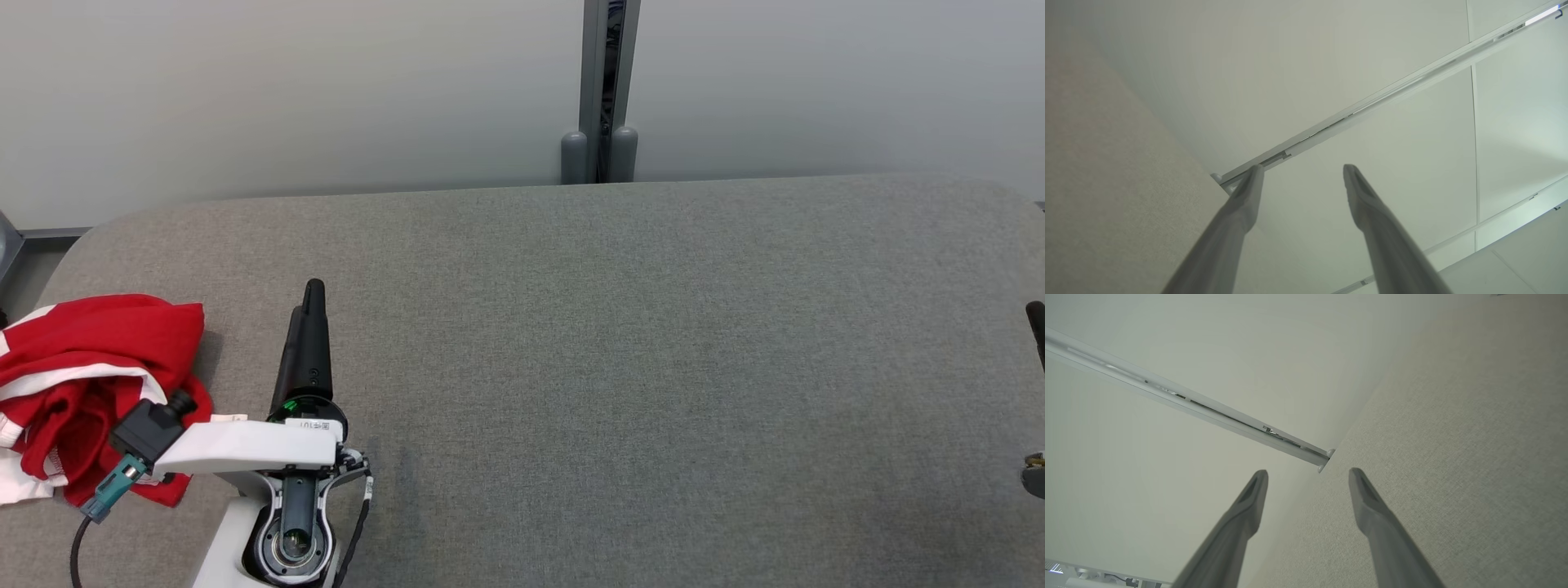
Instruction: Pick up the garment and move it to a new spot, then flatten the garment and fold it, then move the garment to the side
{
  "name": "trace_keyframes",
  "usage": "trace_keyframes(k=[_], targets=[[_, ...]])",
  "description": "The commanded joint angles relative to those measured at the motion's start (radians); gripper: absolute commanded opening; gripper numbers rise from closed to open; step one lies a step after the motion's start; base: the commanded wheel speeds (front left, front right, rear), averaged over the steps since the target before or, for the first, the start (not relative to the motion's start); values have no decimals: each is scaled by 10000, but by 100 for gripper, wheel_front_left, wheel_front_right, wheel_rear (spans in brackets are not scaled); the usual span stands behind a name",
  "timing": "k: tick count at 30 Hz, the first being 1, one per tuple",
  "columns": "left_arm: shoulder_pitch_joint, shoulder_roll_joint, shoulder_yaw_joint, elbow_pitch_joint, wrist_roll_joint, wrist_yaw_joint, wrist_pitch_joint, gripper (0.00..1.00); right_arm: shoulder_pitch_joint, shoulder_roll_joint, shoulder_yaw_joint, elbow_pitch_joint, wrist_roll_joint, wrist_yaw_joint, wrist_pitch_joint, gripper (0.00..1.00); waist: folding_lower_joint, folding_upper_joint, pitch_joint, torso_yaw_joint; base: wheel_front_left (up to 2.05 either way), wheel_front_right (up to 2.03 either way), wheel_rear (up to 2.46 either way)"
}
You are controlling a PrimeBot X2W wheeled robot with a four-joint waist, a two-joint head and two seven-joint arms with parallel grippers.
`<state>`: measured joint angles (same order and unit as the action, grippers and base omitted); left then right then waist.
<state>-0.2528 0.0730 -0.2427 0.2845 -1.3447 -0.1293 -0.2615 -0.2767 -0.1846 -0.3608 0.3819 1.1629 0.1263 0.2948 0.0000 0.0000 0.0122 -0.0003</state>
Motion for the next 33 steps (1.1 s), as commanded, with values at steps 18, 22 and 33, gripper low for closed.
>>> trace_keyframes(k=[18,22,33], targets=[[400,201,687,-1242,5557,417,-3,100,154,-36,1595,-913,-4482,48,-1655,100,0,0,-13,46,0,0,0],[579,234,710,-1112,6046,480,-3,100,219,16,1790,-794,-4966,49,-1866,100,0,0,-34,41,0,0,0],[933,324,906,-668,7641,792,-5,100,420,391,2465,-498,-6574,53,-2598,100,0,0,-82,33,0,0,0]])
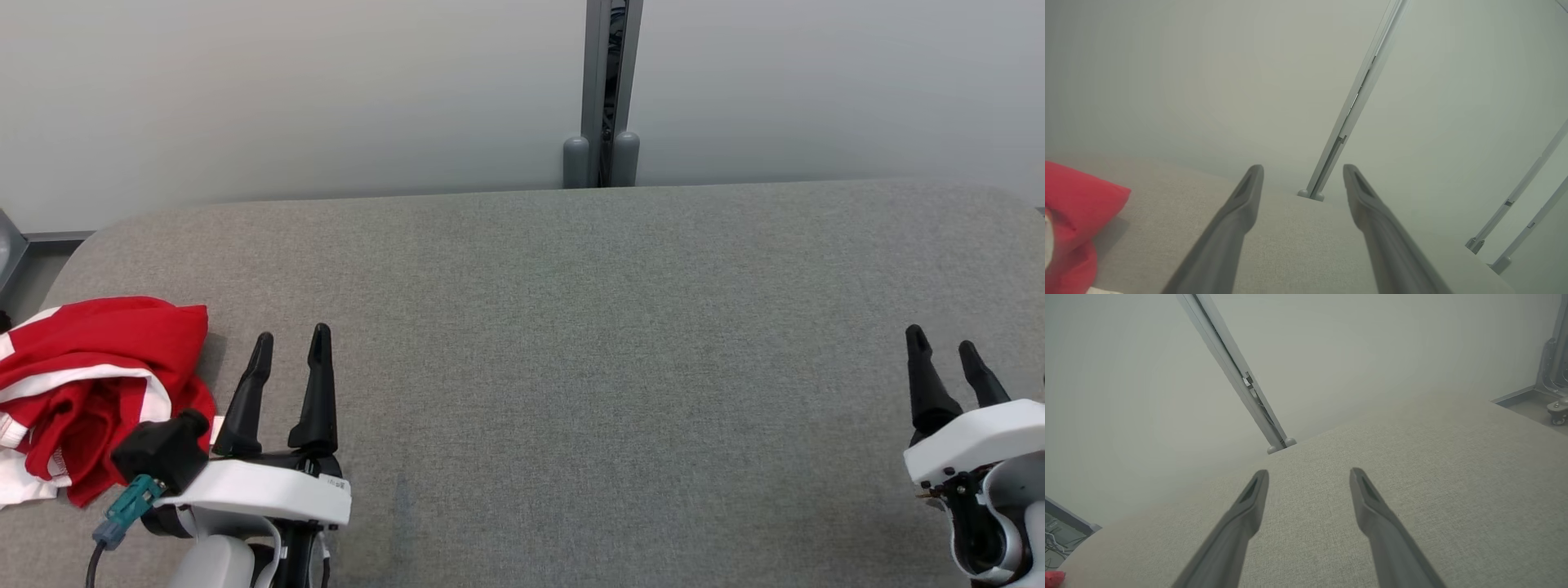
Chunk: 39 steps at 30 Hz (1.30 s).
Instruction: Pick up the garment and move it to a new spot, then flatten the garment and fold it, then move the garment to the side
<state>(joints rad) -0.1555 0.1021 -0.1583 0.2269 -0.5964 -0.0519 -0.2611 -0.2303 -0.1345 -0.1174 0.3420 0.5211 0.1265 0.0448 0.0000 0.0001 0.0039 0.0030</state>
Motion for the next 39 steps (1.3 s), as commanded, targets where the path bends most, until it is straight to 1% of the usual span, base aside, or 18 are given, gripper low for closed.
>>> trace_keyframes(k=[1,13,23,32,39], targets=[[-25,35,97,-59,273,33,-9,100,-21,-78,150,-95,-260,51,-162,100,0,-1,-4,-5,0,0,0],[213,41,323,135,1572,252,102,100,337,200,1237,-364,-1654,56,-872,100,0,-1,-58,4,0,0,0],[602,-52,696,144,2177,435,685,100,831,414,1864,-908,-2453,54,-1410,100,0,-1,-65,-33,0,0,0],[847,-124,1004,105,2571,628,1014,100,1263,533,1863,-1306,-2835,56,-1804,100,0,-1,-83,-59,0,0,0],[974,-136,1237,83,3010,890,1366,100,1562,629,1920,-1581,-3492,58,-2145,100,0,-1,-93,-86,0,0,0]])
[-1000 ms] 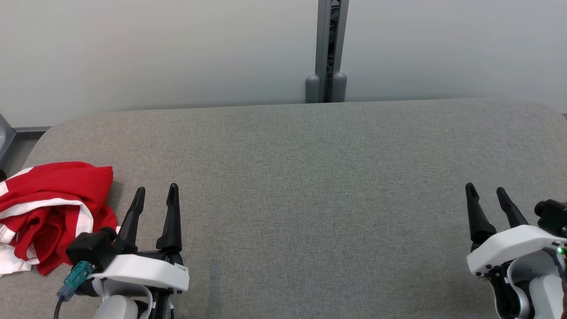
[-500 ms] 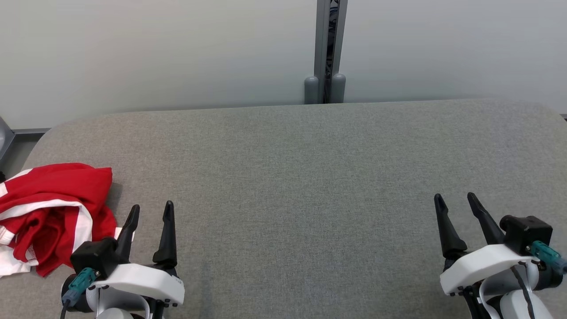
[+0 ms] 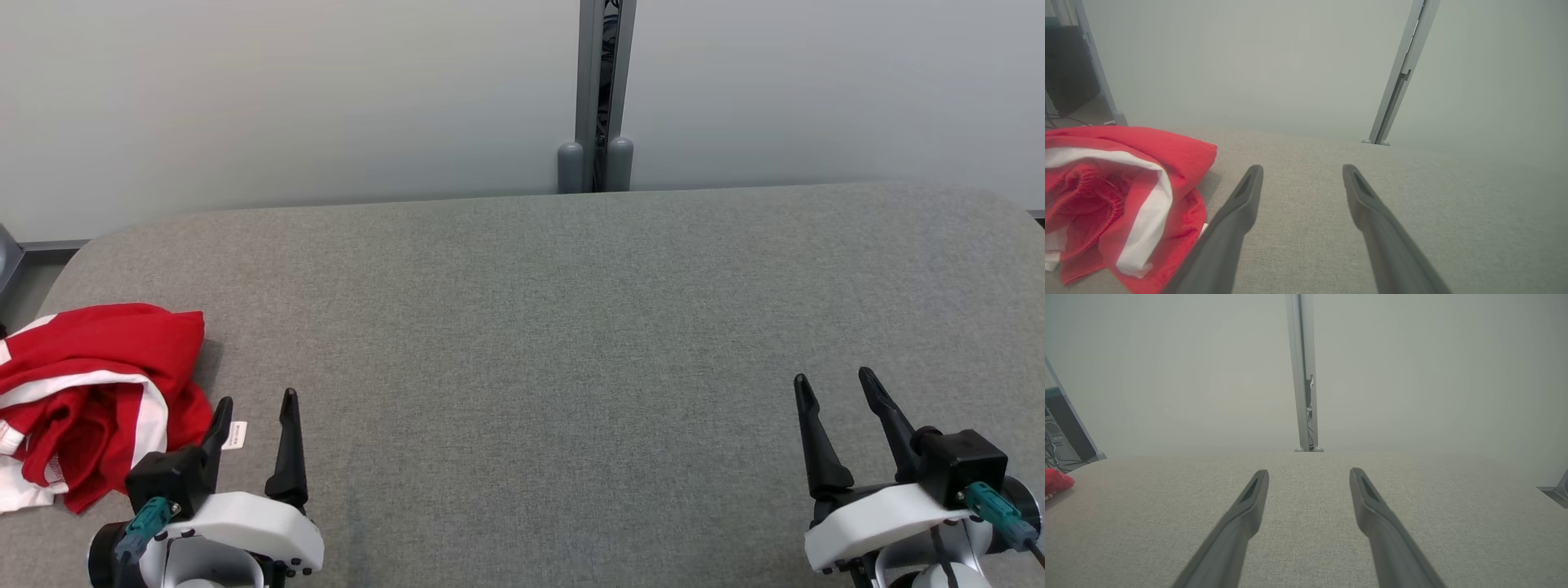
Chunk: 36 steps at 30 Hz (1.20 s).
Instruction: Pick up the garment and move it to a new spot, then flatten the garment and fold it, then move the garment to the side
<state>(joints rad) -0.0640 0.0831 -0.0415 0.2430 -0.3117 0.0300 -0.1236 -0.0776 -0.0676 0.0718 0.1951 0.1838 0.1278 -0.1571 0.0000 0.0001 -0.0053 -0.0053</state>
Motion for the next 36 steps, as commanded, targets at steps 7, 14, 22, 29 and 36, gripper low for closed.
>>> trace_keyframes(k=[7,14,22,29,36], targets=[[118,216,114,-246,873,249,254,100,252,30,155,-316,-649,47,-439,100,0,-1,-36,-92,0,0,0],[183,254,191,-357,1365,353,509,100,383,92,170,-406,-679,46,-731,100,0,-1,-58,-127,0,0,0],[355,223,290,-385,1719,422,710,100,472,148,-53,-283,-415,39,-1049,100,0,-1,-91,-114,0,0,0],[439,187,153,-353,1737,412,701,100,482,158,-131,338,-77,40,-1106,100,0,-1,-111,-148,0,0,0],[407,246,56,-301,1705,379,755,100,336,154,-106,602,-157,40,-1104,100,0,-1,-108,-165,0,0,0]])
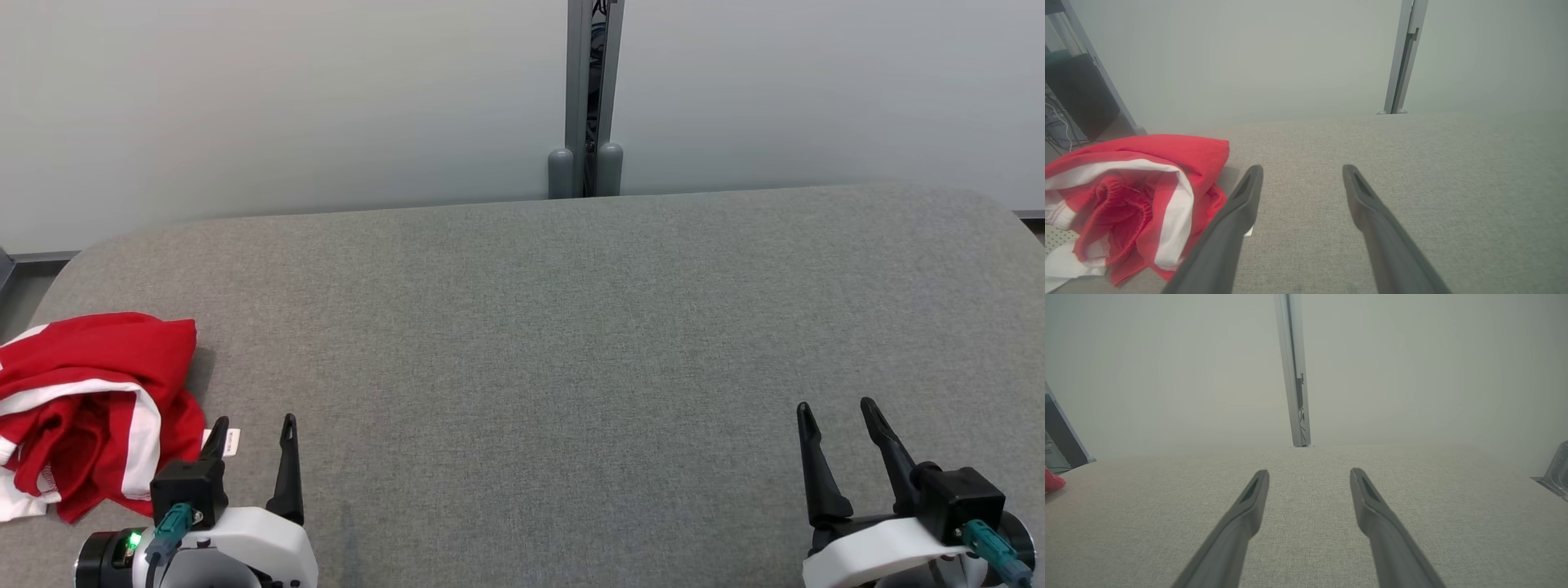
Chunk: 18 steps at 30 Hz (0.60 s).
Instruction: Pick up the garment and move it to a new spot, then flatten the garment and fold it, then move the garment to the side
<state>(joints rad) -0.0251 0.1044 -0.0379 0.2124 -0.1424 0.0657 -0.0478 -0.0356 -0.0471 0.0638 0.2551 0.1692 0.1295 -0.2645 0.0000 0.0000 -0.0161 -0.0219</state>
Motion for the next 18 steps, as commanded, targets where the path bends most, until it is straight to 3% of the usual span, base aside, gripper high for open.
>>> trace_keyframes(k=[1,18], targets=[[18,39,6,22,-3,7,11,100,-80,-52,-26,24,-23,22,-32,100,0,0,3,-3,0,0,0],[-84,145,-129,200,-147,79,-98,100,-97,-53,-20,260,70,22,-30,100,0,0,26,-45,0,0,0]])
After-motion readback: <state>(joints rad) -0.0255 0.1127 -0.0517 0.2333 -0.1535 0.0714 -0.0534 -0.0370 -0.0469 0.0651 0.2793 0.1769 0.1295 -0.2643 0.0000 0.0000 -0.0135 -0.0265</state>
